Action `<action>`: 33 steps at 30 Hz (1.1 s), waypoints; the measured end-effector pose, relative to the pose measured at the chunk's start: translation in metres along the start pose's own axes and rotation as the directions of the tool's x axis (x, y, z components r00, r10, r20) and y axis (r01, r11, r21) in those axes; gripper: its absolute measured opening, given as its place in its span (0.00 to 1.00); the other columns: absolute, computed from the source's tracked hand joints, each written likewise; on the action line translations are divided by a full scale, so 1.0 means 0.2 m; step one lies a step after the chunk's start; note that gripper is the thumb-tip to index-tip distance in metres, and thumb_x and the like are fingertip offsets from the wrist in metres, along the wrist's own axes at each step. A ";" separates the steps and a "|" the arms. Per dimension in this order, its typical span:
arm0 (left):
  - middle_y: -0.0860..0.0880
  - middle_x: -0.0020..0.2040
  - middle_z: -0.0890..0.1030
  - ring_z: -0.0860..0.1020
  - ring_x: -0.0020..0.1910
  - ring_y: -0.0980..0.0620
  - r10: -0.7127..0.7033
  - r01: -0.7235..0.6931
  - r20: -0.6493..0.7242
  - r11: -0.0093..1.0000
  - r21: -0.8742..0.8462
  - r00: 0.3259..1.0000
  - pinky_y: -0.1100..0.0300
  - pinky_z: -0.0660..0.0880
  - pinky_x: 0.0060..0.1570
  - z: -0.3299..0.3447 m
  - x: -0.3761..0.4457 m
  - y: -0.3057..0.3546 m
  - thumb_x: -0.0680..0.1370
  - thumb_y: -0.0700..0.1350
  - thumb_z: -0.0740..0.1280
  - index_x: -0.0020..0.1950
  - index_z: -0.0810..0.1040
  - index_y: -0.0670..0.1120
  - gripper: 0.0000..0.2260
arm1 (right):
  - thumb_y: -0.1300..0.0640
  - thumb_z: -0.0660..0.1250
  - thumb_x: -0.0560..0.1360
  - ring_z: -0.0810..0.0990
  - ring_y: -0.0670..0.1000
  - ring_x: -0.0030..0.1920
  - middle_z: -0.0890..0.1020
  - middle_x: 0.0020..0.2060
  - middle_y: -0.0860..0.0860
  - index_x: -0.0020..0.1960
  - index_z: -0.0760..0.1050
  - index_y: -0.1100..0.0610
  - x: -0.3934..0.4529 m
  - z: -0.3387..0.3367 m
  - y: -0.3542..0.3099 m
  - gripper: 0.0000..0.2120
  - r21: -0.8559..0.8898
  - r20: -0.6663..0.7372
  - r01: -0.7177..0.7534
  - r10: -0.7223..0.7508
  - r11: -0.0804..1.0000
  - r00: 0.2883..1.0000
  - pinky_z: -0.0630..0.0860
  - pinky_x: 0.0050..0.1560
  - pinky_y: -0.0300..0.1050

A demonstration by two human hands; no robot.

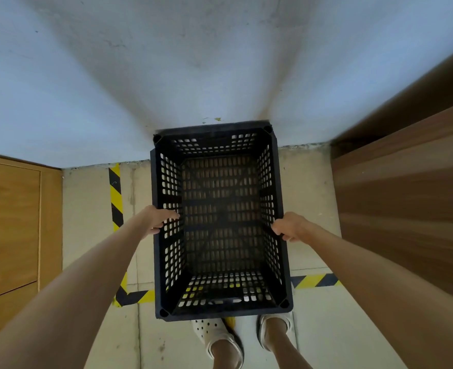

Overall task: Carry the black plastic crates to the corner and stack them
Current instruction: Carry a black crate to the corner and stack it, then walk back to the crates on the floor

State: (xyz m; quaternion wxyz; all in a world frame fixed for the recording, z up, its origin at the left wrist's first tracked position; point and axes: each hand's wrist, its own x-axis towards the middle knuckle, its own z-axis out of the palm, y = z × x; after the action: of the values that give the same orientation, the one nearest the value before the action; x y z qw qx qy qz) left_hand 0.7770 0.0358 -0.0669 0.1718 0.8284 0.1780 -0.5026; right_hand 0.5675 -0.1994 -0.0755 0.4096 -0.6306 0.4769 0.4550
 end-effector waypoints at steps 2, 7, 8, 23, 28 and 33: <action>0.40 0.72 0.68 0.69 0.70 0.43 0.012 -0.012 0.000 0.999 -0.046 1.000 0.49 0.70 0.68 0.01 0.01 -0.01 0.75 0.44 0.72 0.74 0.61 0.37 0.32 | 0.61 0.60 0.77 0.75 0.56 0.59 0.73 0.60 0.59 0.65 0.68 0.66 -0.02 -0.01 -0.02 0.17 -0.037 0.035 0.017 -0.016 0.999 0.999 0.73 0.49 0.43; 0.40 0.73 0.67 0.69 0.69 0.40 0.261 -0.256 0.010 0.941 0.222 0.965 0.47 0.70 0.65 0.00 -0.09 0.09 0.76 0.44 0.70 0.78 0.57 0.42 0.34 | 0.56 0.55 0.81 0.74 0.55 0.55 0.75 0.59 0.58 0.64 0.69 0.59 -0.11 -0.05 -0.12 0.14 -0.325 -0.012 0.130 -0.142 0.937 0.990 0.73 0.54 0.45; 0.40 0.72 0.68 0.69 0.69 0.40 0.341 -0.329 0.020 0.890 0.316 0.940 0.48 0.70 0.63 -0.01 -0.13 0.14 0.76 0.45 0.70 0.78 0.57 0.43 0.34 | 0.55 0.55 0.81 0.75 0.56 0.56 0.75 0.62 0.58 0.68 0.68 0.60 -0.14 -0.07 -0.15 0.18 -0.360 -0.040 0.137 -0.162 0.923 0.986 0.73 0.57 0.48; 0.49 0.71 0.67 0.67 0.69 0.45 0.795 -0.597 0.055 0.405 0.692 0.604 0.44 0.72 0.62 -0.10 -1.18 0.41 0.76 0.53 0.67 0.73 0.66 0.54 0.26 | 0.56 0.58 0.79 0.75 0.59 0.60 0.73 0.62 0.57 0.72 0.63 0.56 -1.20 -0.60 -0.54 0.22 -0.699 -0.199 0.301 -0.580 0.649 0.790 0.75 0.56 0.55; 0.49 0.71 0.69 0.67 0.69 0.45 0.846 -0.619 0.088 0.309 0.723 0.525 0.45 0.69 0.64 -0.25 -1.52 0.50 0.76 0.55 0.66 0.75 0.64 0.55 0.28 | 0.54 0.60 0.78 0.74 0.59 0.62 0.71 0.64 0.55 0.72 0.61 0.54 -1.57 -0.56 -0.48 0.23 -0.700 -0.327 0.287 -0.651 0.654 0.685 0.73 0.52 0.53; 0.50 0.71 0.68 0.67 0.69 0.46 0.857 -0.619 0.151 0.223 0.753 0.493 0.48 0.68 0.63 -0.27 -1.89 0.31 0.76 0.56 0.66 0.75 0.63 0.56 0.28 | 0.51 0.59 0.79 0.73 0.58 0.62 0.71 0.64 0.55 0.71 0.62 0.53 -1.94 -0.47 -0.33 0.22 -0.734 -0.448 0.108 -0.598 0.670 0.665 0.71 0.54 0.51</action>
State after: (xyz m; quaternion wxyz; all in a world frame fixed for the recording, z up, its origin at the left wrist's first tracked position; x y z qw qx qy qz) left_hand 0.6847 -0.0404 0.3010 0.0181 0.8649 -0.4351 -0.2497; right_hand 0.5978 -0.1855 0.3272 0.0534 -0.9343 0.2561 0.2424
